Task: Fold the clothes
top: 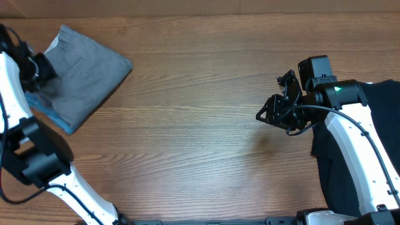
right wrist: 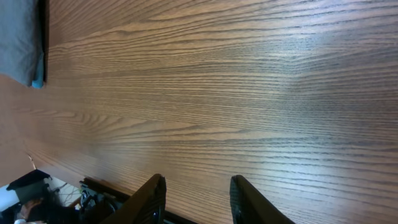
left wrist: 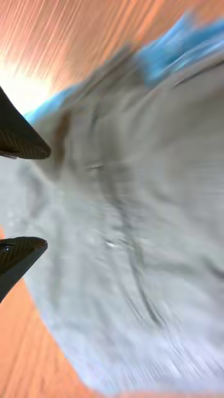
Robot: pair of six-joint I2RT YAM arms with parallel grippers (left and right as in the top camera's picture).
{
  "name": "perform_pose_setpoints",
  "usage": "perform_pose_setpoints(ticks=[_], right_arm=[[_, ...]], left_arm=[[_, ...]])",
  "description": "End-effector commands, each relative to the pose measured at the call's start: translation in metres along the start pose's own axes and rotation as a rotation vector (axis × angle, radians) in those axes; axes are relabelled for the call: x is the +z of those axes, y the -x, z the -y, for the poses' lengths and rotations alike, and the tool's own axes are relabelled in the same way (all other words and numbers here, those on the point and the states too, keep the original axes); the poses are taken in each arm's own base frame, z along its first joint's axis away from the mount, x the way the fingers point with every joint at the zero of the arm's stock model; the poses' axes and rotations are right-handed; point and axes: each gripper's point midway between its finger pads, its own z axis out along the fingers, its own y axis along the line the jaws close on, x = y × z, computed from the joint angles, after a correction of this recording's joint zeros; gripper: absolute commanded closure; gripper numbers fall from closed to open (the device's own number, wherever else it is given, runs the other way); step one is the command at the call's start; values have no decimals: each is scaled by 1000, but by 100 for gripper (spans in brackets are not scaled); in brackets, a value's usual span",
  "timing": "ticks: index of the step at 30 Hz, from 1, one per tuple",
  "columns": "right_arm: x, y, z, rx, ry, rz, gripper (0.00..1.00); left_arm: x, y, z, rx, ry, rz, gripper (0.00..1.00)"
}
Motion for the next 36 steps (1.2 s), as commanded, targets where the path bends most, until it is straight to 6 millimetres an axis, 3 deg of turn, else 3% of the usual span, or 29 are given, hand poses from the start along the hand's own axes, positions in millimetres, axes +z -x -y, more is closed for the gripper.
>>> perform_pose_setpoints(ticks=[1, 2, 6, 10, 12, 16, 24, 27, 29, 30, 32, 34, 36], right_arm=[[-8, 3, -9, -16, 25, 22, 62], [-8, 2, -9, -14, 24, 19, 63], [-8, 1, -9, -13, 27, 14, 63], [-8, 1, -9, -13, 27, 13, 63], [-8, 1, -9, -16, 26, 13, 63], [-8, 1, -9, -17, 26, 14, 63], [-8, -1, -9, -17, 24, 8, 63], [-8, 0, -9, -19, 25, 13, 63], [-8, 2, -9, -22, 27, 18, 62], [-8, 2, -10, -24, 28, 21, 62], [-8, 3, -10, -24, 28, 22, 62], [-8, 3, -10, -24, 28, 21, 62], [-8, 3, -10, -24, 28, 21, 62]], left_arm=[[30, -1, -9, 102, 32, -38, 63], [41, -5, -19, 91, 77, -65, 72], [74, -27, -65, -66, 272, -170, 83], [107, -58, -79, -121, 277, -311, 85], [108, -64, -74, -135, 246, -337, 88], [84, -57, -50, -115, 131, -311, 86], [-26, -46, -33, -49, 114, -159, 58], [-51, -54, -31, -23, 121, -157, 53], [-54, -61, -36, -23, 152, -183, 57], [-51, -67, -37, -25, 157, -211, 64], [-42, -76, -40, -29, 163, -246, 67], [-16, -88, -46, -34, 174, -281, 68], [13, -101, -53, -40, 175, -305, 80]])
